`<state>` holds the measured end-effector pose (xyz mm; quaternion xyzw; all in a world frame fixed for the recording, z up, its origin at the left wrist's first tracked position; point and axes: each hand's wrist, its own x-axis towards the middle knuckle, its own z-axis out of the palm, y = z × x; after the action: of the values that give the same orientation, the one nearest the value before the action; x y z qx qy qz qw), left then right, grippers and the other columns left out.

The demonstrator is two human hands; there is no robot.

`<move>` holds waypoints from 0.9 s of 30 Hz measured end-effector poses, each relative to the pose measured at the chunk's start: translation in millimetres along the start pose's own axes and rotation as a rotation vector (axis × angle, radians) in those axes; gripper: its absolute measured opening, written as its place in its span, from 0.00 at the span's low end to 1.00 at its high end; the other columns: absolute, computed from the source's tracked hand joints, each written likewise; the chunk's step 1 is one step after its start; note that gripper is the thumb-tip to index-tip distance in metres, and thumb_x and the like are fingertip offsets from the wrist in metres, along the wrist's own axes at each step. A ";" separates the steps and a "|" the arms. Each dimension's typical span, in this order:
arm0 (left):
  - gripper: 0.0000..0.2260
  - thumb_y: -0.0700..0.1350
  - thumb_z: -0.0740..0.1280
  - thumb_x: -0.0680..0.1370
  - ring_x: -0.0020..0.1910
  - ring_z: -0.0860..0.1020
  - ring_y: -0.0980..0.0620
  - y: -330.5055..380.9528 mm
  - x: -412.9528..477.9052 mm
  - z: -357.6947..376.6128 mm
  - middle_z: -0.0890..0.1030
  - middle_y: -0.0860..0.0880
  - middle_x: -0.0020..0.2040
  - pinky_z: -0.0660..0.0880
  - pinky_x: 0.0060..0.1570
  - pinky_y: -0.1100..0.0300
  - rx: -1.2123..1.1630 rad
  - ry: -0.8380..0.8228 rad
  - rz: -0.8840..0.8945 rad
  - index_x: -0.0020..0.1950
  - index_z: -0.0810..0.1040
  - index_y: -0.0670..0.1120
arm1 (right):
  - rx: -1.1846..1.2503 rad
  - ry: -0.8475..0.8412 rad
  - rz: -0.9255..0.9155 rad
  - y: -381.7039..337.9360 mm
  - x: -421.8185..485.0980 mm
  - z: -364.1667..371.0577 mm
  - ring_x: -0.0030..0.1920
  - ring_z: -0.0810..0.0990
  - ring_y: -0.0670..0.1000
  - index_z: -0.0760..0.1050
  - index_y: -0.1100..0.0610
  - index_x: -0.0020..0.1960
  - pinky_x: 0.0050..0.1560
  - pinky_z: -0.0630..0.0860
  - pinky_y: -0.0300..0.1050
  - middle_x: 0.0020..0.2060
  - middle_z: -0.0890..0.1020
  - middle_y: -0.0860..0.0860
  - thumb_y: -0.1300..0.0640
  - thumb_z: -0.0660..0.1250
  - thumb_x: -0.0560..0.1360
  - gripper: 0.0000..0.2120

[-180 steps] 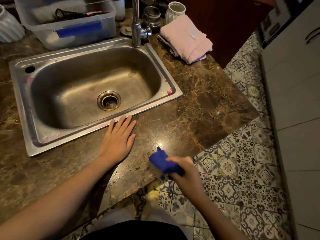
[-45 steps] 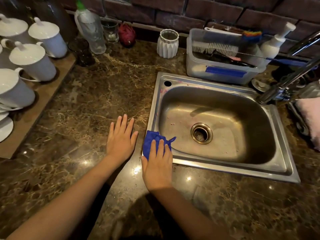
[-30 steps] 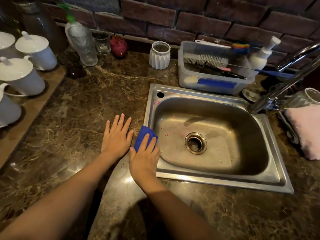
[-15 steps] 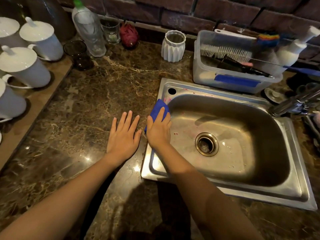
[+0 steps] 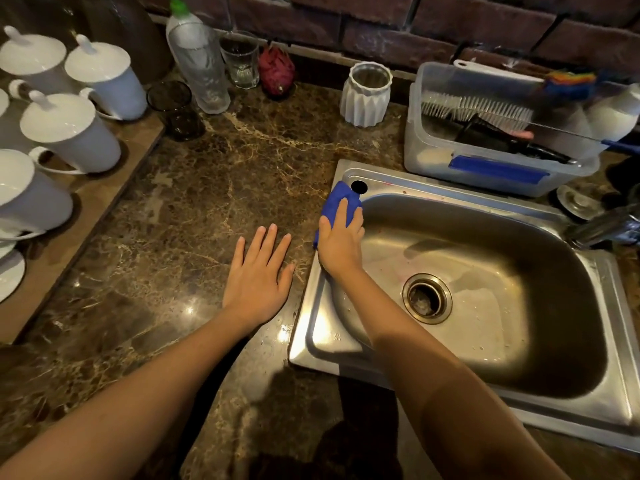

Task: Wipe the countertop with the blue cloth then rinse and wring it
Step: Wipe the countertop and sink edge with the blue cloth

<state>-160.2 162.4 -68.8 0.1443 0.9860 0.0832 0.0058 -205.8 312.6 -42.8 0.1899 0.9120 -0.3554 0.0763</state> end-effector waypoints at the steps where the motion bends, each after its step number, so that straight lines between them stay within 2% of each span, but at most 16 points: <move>1: 0.26 0.56 0.46 0.79 0.76 0.53 0.47 0.3 0.1 -0.2 0.58 0.45 0.76 0.47 0.73 0.45 0.001 -0.001 0.001 0.75 0.59 0.48 | 0.008 -0.014 -0.044 6.7 -5.3 -2.7 0.74 0.52 0.59 0.45 0.53 0.76 0.70 0.56 0.53 0.76 0.47 0.57 0.49 0.48 0.81 0.26; 6: 0.26 0.56 0.47 0.79 0.76 0.55 0.46 1.0 -1.1 -1.2 0.60 0.45 0.76 0.49 0.73 0.45 -0.024 0.018 0.004 0.75 0.61 0.48 | -0.018 -0.114 -0.251 46.0 -60.4 -14.6 0.75 0.53 0.54 0.51 0.53 0.76 0.72 0.53 0.45 0.75 0.55 0.55 0.53 0.54 0.81 0.26; 10: 0.26 0.56 0.48 0.79 0.75 0.56 0.46 0.8 -1.4 -1.2 0.60 0.45 0.76 0.49 0.73 0.45 -0.016 0.022 0.005 0.75 0.61 0.48 | -0.096 -0.268 -0.354 71.2 -105.1 -24.1 0.73 0.57 0.54 0.57 0.52 0.75 0.69 0.50 0.38 0.74 0.57 0.54 0.55 0.58 0.79 0.25; 14: 0.26 0.56 0.47 0.78 0.76 0.55 0.46 0.4 -0.9 -2.4 0.59 0.44 0.76 0.49 0.73 0.44 -0.026 0.009 0.007 0.75 0.60 0.48 | -0.212 -0.401 -0.480 86.2 -124.7 -40.7 0.69 0.61 0.55 0.64 0.47 0.71 0.67 0.56 0.43 0.72 0.61 0.52 0.53 0.58 0.75 0.24; 19: 0.27 0.57 0.44 0.78 0.76 0.51 0.47 -0.3 -0.5 -3.8 0.56 0.46 0.77 0.46 0.73 0.46 -0.015 -0.025 0.001 0.76 0.57 0.49 | -0.398 -0.476 -0.619 83.3 -136.3 -56.5 0.68 0.58 0.51 0.66 0.42 0.69 0.61 0.52 0.39 0.73 0.60 0.46 0.59 0.59 0.77 0.23; 23: 0.29 0.59 0.41 0.77 0.76 0.50 0.47 -1.4 -0.4 -5.4 0.55 0.46 0.77 0.45 0.73 0.46 -0.012 -0.032 0.004 0.76 0.56 0.50 | -0.510 -0.524 -0.652 81.3 -136.4 -68.5 0.67 0.59 0.52 0.65 0.41 0.70 0.62 0.54 0.41 0.73 0.59 0.45 0.61 0.58 0.77 0.25; 27: 0.28 0.58 0.43 0.78 0.76 0.50 0.48 -0.7 -0.8 -5.1 0.55 0.47 0.77 0.45 0.73 0.47 -0.015 -0.037 0.007 0.76 0.56 0.50 | -0.548 -0.539 -0.624 94.3 -140.7 -86.3 0.65 0.61 0.51 0.65 0.40 0.70 0.60 0.56 0.41 0.72 0.61 0.46 0.61 0.58 0.77 0.25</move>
<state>-159.7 160.7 -64.0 0.1490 0.9846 0.0878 0.0246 -39.4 393.7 0.9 -0.2182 0.9331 -0.1447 0.2465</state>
